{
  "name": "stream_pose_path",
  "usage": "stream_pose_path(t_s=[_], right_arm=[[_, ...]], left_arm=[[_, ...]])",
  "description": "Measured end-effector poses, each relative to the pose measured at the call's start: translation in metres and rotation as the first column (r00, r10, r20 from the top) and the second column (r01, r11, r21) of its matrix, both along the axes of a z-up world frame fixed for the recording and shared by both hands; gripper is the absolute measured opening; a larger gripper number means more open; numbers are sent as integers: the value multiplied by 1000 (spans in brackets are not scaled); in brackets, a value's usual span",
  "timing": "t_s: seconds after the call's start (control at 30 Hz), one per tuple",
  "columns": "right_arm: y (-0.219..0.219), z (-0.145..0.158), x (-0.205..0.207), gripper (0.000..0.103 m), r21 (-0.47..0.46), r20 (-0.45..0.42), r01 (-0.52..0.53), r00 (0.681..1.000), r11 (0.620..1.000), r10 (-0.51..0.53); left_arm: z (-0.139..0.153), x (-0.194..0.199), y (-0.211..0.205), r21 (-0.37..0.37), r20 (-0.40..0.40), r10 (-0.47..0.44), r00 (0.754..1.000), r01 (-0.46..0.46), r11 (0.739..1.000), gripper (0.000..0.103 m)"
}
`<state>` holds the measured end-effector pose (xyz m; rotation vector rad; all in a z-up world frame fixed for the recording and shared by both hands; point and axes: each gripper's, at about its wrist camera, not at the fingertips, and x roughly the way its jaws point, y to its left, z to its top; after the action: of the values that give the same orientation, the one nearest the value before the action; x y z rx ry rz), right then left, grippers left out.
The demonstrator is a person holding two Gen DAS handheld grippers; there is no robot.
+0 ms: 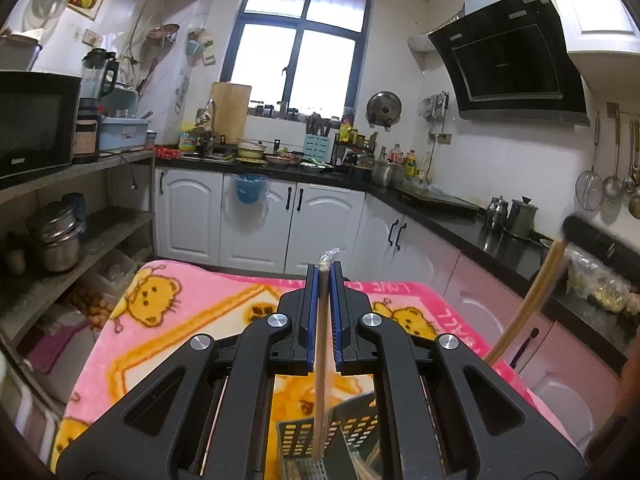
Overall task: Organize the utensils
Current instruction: 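Lower both held chopsticks into the green caddy and open both tools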
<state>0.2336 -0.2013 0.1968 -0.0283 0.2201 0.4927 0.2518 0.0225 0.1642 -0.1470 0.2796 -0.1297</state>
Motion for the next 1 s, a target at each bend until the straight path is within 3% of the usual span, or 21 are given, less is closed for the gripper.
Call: stream_pose_path(t_s=[0.27, 0.53, 0.67, 0.73, 0.87, 1.0], right_arm=[[9, -46, 9, 6, 23, -119, 3, 993, 1000, 0], [1, -66, 2, 6, 80, -192, 10, 981, 997, 5], [-3, -71, -7, 7, 79, -202, 16, 979, 997, 0], [-6, -73, -10, 17, 76, -214, 20, 977, 997, -3], [-13, -76, -18, 20, 73, -220, 34, 975, 997, -18], [-20, -77, -26, 27, 79, -227, 42, 974, 996, -23]], left_arm=[[-22, -1, 6, -20, -52, -11, 999, 10, 1000, 3], [-34, -10, 7, -48, -100, -48, 994, 43, 998, 4], [-37, -17, 5, -68, -115, -71, 991, 64, 996, 18], [-37, -21, 4, -63, -116, -73, 991, 66, 996, 22], [-37, -30, 4, -67, -120, -77, 990, 70, 995, 36], [-35, -42, 7, -73, -116, -69, 991, 61, 995, 41]])
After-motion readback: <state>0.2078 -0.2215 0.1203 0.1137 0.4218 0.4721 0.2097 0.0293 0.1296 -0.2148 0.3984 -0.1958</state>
